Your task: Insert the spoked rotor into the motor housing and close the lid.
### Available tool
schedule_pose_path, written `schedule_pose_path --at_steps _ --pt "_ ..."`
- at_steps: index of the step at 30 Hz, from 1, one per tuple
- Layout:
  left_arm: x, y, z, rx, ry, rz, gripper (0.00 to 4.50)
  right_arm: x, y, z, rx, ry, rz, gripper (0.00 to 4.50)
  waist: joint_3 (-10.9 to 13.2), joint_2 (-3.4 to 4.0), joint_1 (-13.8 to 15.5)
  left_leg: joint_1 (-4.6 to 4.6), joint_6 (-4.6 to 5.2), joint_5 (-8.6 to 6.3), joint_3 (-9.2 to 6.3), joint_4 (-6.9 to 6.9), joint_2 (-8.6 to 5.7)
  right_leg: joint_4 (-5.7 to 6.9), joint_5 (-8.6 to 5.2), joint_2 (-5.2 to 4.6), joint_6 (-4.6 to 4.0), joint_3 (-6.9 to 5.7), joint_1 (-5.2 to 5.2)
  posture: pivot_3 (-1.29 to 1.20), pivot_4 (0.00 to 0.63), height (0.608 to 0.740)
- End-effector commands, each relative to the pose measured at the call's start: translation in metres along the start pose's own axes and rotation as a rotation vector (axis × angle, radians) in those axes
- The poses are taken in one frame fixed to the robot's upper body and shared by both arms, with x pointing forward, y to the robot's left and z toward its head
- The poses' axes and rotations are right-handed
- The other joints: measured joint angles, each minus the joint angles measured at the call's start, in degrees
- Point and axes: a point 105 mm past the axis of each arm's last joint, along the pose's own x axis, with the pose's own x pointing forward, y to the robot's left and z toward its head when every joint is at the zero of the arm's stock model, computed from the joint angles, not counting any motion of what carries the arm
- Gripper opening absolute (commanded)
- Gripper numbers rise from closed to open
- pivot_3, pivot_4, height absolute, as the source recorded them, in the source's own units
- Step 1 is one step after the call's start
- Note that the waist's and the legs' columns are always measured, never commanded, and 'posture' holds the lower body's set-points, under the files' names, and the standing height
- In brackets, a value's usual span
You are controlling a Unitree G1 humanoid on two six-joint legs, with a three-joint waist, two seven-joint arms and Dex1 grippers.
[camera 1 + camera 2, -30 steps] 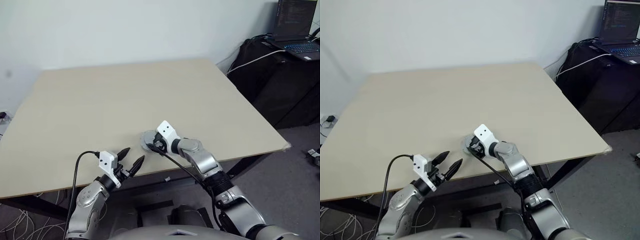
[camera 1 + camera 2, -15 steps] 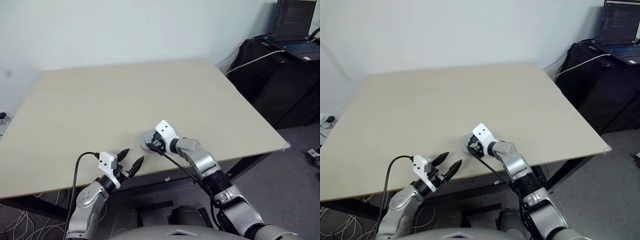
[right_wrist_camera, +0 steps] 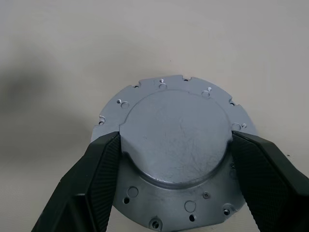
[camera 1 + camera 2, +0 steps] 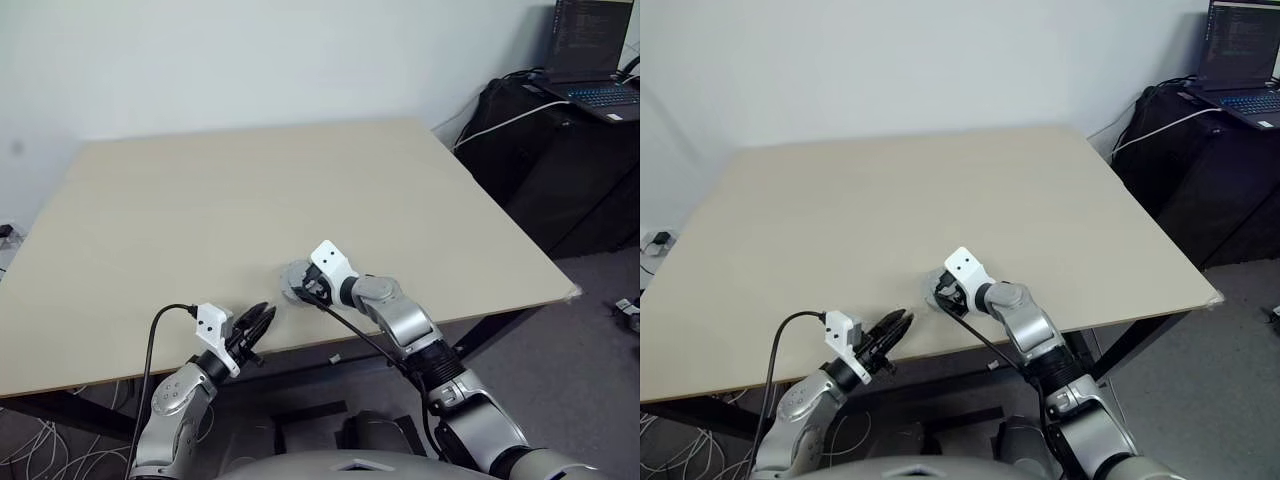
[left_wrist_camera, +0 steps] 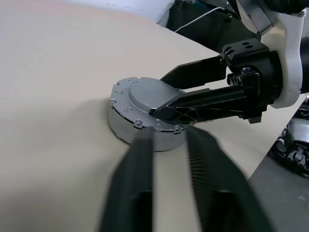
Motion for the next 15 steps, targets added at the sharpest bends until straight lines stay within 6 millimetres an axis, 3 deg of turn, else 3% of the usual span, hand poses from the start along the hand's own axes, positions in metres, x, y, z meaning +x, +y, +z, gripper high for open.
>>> schedule_pose_path --at_steps 1,15 --pt "0.0013 0.002 0.0077 0.008 -0.026 -0.003 0.02 -0.0007 -0.0008 -0.0109 0.006 0.053 0.003 3.24 0.0 0.0 0.0 0.0 0.0 0.0 0.0 0.0 0.0 0.0 0.0 0.0 0.0 0.0 0.0 0.0 0.0 0.74" --pt "0.0033 -0.0009 0.0078 0.0 -0.028 0.0 0.02 -0.0015 -0.0009 -0.0175 0.016 0.101 0.003 3.24 -0.07 0.02 0.24 0.0 0.0 0.0 0.0 0.0 -0.01 -0.02 0.0 -0.02 0.0 -0.01 0.01 0.0 0.0 0.74"
